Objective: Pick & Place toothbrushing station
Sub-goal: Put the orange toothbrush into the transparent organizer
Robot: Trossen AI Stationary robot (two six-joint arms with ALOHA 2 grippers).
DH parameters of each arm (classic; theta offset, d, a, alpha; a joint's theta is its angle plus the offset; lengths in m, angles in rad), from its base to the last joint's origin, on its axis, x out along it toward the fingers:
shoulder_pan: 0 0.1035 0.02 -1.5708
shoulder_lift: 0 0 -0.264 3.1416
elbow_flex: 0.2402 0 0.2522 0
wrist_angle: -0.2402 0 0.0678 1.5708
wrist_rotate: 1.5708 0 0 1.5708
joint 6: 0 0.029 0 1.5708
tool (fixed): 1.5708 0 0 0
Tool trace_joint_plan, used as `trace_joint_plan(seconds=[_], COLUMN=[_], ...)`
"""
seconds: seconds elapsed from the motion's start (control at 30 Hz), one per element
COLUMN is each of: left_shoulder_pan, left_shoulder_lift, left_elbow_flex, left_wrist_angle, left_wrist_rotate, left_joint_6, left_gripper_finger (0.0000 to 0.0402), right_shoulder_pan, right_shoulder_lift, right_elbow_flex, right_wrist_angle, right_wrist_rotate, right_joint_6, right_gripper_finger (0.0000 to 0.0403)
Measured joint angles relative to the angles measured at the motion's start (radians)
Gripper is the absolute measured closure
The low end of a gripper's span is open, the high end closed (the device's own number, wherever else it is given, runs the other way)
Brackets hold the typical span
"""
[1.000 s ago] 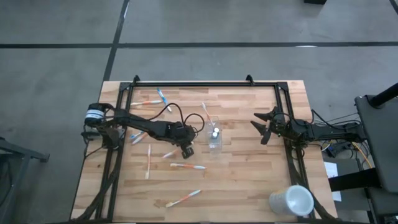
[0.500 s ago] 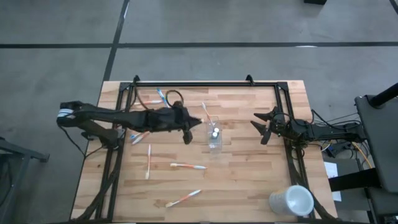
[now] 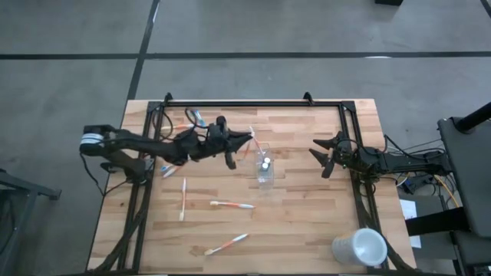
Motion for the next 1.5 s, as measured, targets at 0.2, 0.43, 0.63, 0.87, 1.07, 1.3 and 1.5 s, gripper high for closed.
trace_joint_plan(seconds=[0.2,0.43,0.63,0.87,1.07,1.3,1.5], left_shoulder_pan=[0.050,0.104,0.127,0.153,0.165,0.165,0.163], left_shoulder_lift=[0.131,0.265,0.354,0.411,0.427,0.429,0.429], left_elbow_flex=[-0.049,0.019,0.110,0.140,0.139,0.139,0.134], left_wrist_angle=[0.293,0.425,0.426,0.411,0.365,0.277,0.220], left_wrist_rotate=[0.020,0.061,0.065,0.067,0.065,0.052,0.047], left_joint_6=[-0.003,-0.011,-0.015,-0.005,-0.020,-0.078,-0.108], left_gripper_finger=[0.0392,0.0392,0.0393,0.0393,0.0392,0.0391,0.0390], right_shoulder_pan=[0.000,0.000,0.000,0.000,0.000,0.000,0.000], right_shoulder_lift=[-0.001,-0.001,-0.001,-0.001,0.000,0.000,0.000], right_elbow_flex=[0.000,0.000,0.000,0.000,0.000,0.000,0.000], right_wrist_angle=[0.000,0.000,0.000,0.000,0.000,0.000,0.000], right_wrist_rotate=[0.000,0.000,0.000,0.000,0.000,0.000,0.000], right_joint_6=[0.000,0.000,0.000,0.000,0.000,0.000,0.000], right_gripper_finger=[0.0188,0.0188,0.0188,0.0188,0.0188,0.0188,0.0188])
